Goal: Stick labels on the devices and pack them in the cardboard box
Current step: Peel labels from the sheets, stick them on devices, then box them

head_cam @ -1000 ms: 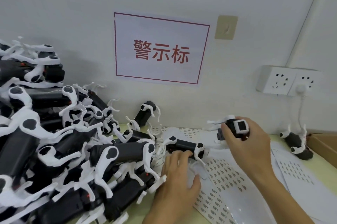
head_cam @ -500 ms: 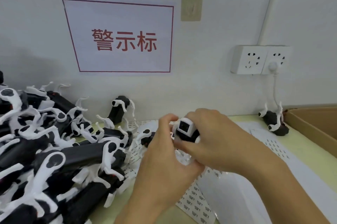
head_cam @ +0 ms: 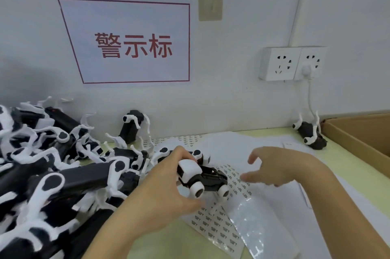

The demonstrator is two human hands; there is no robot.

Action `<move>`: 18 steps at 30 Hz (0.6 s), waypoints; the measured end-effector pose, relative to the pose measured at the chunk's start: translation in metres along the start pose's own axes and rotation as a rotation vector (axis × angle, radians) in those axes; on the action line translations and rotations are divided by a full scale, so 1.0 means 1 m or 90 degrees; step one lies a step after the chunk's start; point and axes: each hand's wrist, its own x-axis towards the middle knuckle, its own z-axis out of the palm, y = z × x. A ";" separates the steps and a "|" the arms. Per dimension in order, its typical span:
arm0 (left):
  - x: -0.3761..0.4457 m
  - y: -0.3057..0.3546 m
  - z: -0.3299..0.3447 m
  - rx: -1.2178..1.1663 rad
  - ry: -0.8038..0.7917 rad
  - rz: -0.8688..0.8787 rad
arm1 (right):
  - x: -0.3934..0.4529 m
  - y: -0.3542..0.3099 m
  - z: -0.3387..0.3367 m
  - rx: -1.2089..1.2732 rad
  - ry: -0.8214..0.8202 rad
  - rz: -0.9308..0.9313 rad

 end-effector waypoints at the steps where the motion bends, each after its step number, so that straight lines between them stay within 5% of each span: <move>1: 0.000 0.000 -0.003 0.028 0.009 -0.013 | 0.001 -0.001 0.002 0.004 -0.030 0.008; 5: -0.002 0.000 -0.010 0.163 0.023 -0.066 | 0.005 -0.006 0.008 -0.001 -0.077 -0.011; 10: -0.002 -0.002 -0.006 0.286 -0.026 -0.091 | 0.003 0.006 0.000 0.094 0.004 -0.083; 18: -0.004 -0.007 0.008 0.391 -0.048 -0.039 | -0.026 0.015 -0.030 0.409 0.103 -0.218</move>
